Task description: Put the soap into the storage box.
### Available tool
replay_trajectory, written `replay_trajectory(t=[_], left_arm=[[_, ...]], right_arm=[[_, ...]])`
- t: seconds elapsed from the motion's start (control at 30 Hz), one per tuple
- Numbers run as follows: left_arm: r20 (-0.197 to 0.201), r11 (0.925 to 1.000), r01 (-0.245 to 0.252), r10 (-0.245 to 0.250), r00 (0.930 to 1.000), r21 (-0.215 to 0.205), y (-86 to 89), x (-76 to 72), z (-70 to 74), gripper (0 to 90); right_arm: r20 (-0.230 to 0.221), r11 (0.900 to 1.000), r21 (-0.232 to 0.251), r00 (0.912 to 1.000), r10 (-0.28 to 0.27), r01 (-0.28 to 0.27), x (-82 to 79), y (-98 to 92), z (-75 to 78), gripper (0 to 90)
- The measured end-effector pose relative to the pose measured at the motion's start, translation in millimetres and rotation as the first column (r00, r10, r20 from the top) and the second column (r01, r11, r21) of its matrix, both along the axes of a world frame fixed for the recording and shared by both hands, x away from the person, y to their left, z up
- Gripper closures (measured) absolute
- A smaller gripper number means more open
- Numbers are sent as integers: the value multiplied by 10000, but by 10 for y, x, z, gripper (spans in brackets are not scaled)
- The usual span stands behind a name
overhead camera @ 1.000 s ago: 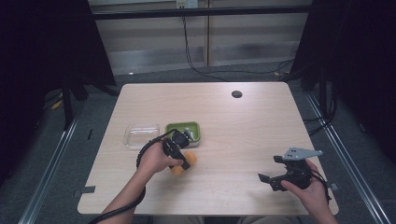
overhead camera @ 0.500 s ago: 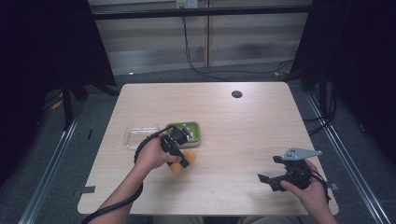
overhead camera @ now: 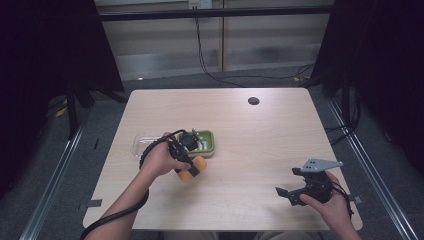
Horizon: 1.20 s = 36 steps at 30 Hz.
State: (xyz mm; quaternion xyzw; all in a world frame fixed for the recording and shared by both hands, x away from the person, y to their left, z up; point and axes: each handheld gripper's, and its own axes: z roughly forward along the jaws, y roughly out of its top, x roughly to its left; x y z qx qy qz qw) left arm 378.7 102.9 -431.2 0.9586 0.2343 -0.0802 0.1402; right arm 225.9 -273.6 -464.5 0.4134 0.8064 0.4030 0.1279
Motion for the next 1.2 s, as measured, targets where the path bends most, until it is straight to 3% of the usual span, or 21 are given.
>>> replay_trajectory(t=[0.2,0.5,0.63,0.83,1.2], left_arm=[[146,9998,196,-198,9997,106,20,34,51,500],[98,10000,24,-24,9999,63,39,41,111,501],[127,9994,276,-278,9995,188,51,71,130,500],[124,9998,89,-91,9999,169,26,90,172,501],[335,9988,397,-406,9986,284,-25,163,302,501]], right_arm=[[-4,10000,26,10000,-5,5,1,-1,3,44],[-28,10000,18,10000,6,-6,3,2,-6,44],[-3,10000,13,10000,4,-4,1,3,-1,44],[-12,10000,29,10000,-36,36,4,-6,-4,44],[-68,10000,-3,10000,9,-9,14,-6,-21,41]])
